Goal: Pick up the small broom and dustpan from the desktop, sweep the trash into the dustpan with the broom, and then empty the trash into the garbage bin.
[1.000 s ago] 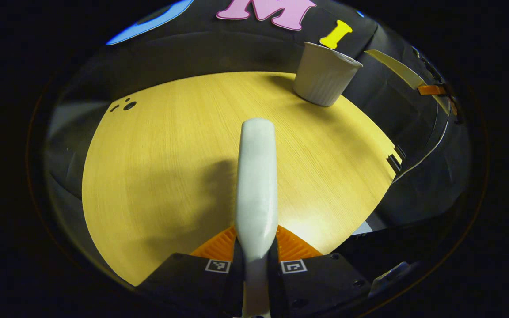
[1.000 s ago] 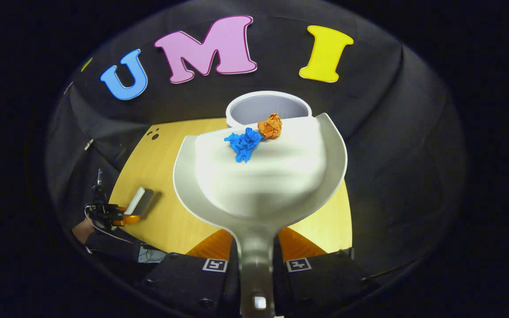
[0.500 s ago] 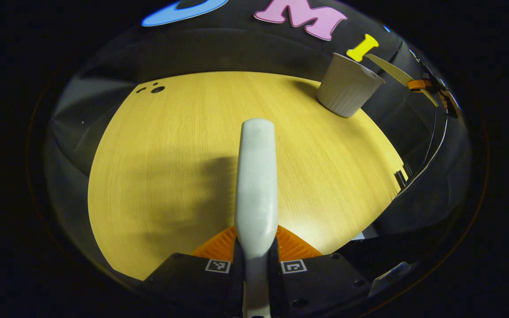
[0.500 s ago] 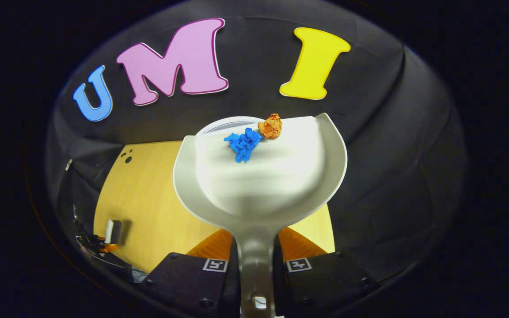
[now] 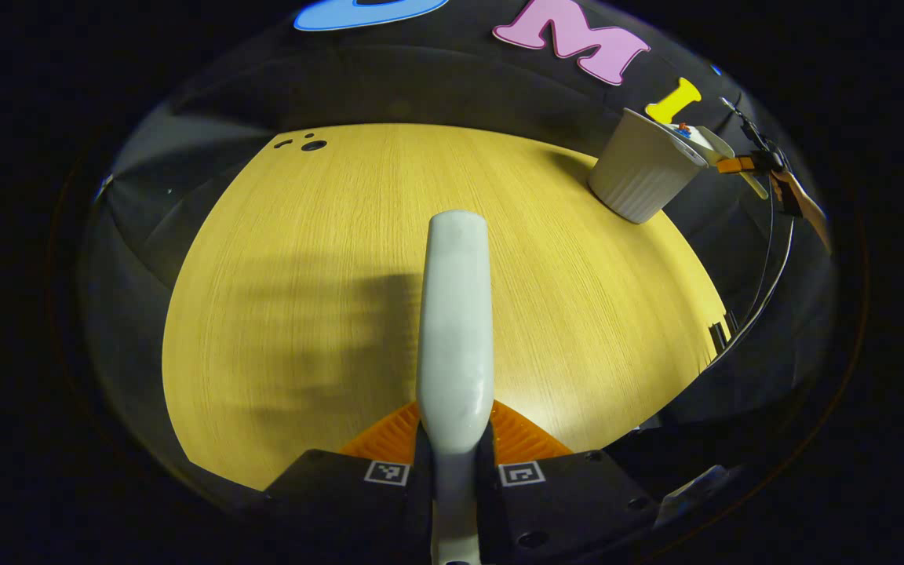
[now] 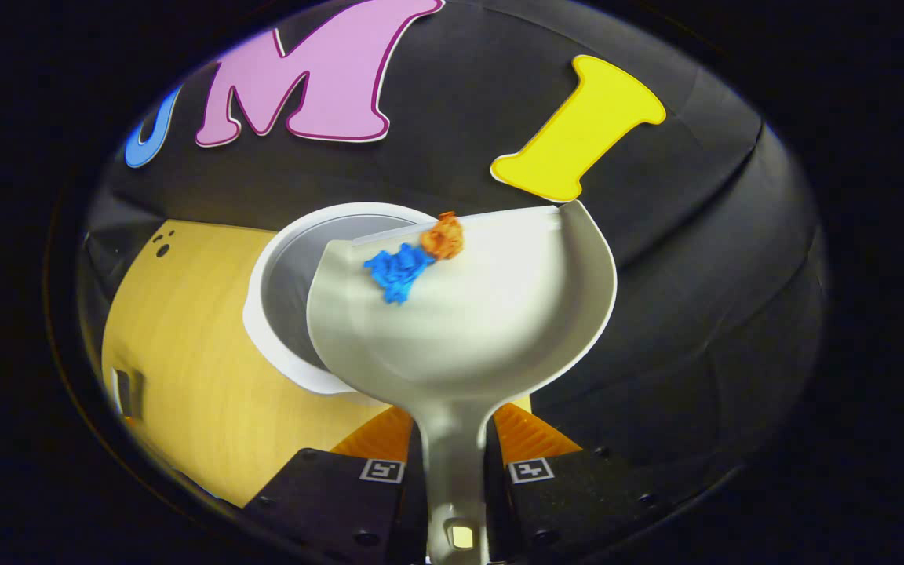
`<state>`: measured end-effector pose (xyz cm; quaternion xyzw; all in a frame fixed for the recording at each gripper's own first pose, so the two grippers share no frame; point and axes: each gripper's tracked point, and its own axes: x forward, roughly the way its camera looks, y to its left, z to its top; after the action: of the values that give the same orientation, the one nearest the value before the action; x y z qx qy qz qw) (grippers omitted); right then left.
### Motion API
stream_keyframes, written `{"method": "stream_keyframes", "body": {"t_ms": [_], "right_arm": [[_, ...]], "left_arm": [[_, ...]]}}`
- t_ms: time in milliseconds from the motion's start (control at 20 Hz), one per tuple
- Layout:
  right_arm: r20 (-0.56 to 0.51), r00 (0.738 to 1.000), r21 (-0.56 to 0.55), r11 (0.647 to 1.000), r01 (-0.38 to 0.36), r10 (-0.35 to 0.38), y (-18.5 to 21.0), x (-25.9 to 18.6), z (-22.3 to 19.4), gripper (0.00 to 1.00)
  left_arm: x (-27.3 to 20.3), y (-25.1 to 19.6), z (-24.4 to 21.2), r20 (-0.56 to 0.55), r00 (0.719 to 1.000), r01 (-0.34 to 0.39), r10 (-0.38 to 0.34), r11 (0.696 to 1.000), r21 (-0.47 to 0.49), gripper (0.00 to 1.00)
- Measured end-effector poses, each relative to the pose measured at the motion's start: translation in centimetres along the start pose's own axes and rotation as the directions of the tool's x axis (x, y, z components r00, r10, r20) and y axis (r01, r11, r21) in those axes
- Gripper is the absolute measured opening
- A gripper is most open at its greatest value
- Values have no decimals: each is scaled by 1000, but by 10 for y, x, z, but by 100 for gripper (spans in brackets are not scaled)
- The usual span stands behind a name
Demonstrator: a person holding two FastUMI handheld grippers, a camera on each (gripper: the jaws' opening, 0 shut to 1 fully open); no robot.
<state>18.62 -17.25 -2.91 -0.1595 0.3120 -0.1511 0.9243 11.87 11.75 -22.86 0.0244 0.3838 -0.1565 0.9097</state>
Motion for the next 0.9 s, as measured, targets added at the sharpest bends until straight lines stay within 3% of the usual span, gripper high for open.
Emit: {"method": "stream_keyframes", "body": {"t_ms": [50, 200, 450, 700, 900], "right_arm": [[3, 1000, -12, 1000, 23, -23, -2, 4, 1, 33], [25, 994, -67, 992, 103, -102, -10, 11, 6, 29], [77, 977, -175, 962, 211, -200, -11, 28, 13, 33], [156, 940, -373, 862, 342, -305, -18, 16, 32, 33], [206, 913, -443, 798, 408, -353, -17, 10, 41, 33]], "left_arm": [[0, 1, 0, 0, 1000, 0, 0, 1000, -8, 25], [2, 5, 1, 1, 1000, -5, 5, 1000, -19, 29], [3, 7, 3, 2, 1000, -4, 4, 1000, -25, 29], [6, 3, -2, -6, 1000, 0, 0, 999, -47, 26], [9, -1, -8, -30, 1000, 1, -2, 999, -35, 27]]}}
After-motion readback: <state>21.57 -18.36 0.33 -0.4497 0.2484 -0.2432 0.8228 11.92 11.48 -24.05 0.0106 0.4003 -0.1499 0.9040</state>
